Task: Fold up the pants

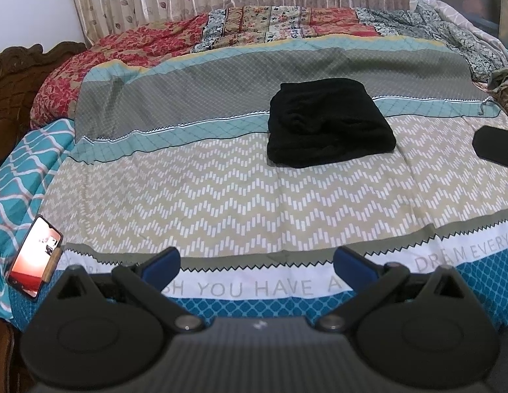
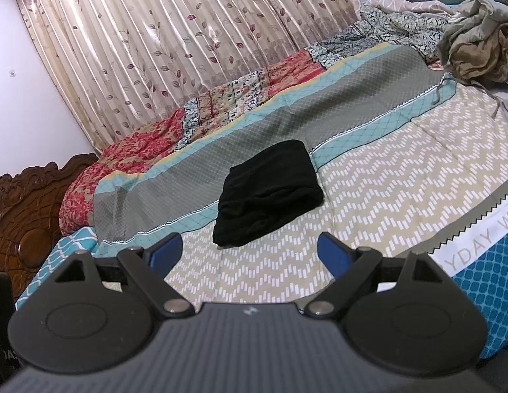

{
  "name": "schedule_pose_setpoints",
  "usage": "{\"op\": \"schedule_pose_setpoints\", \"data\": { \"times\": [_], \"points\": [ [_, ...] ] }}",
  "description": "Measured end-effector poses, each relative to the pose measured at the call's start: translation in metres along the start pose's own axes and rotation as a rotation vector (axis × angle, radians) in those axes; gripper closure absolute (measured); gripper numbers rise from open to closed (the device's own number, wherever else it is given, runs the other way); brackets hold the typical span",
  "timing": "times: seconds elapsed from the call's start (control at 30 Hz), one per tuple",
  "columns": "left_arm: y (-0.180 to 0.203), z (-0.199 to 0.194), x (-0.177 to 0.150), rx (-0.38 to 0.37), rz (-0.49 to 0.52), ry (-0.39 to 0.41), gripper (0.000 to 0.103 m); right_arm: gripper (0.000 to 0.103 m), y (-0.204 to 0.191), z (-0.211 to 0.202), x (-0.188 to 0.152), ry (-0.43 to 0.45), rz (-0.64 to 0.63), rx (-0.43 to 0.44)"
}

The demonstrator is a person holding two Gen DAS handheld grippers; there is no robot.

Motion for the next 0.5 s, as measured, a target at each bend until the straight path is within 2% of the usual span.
{"op": "schedule_pose_setpoints", "data": {
  "times": [0.5],
  "points": [
    [-0.0008,0.0008,-0.0026,0.002,-0.004,-0.007,0.000,0.014,0.0010,-0.0020,0.0022,0.014,0.002,0.003]
  ]
}}
Point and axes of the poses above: each gripper's, at about its wrist camera, not at the fingertips, and z roughly the way its jaws point, y to its right, x to its top, the point moved 7 cm from there along z, roughly the way its jaws point, and after that the axes turned 14 degrees about y, right-handed, at the moved point
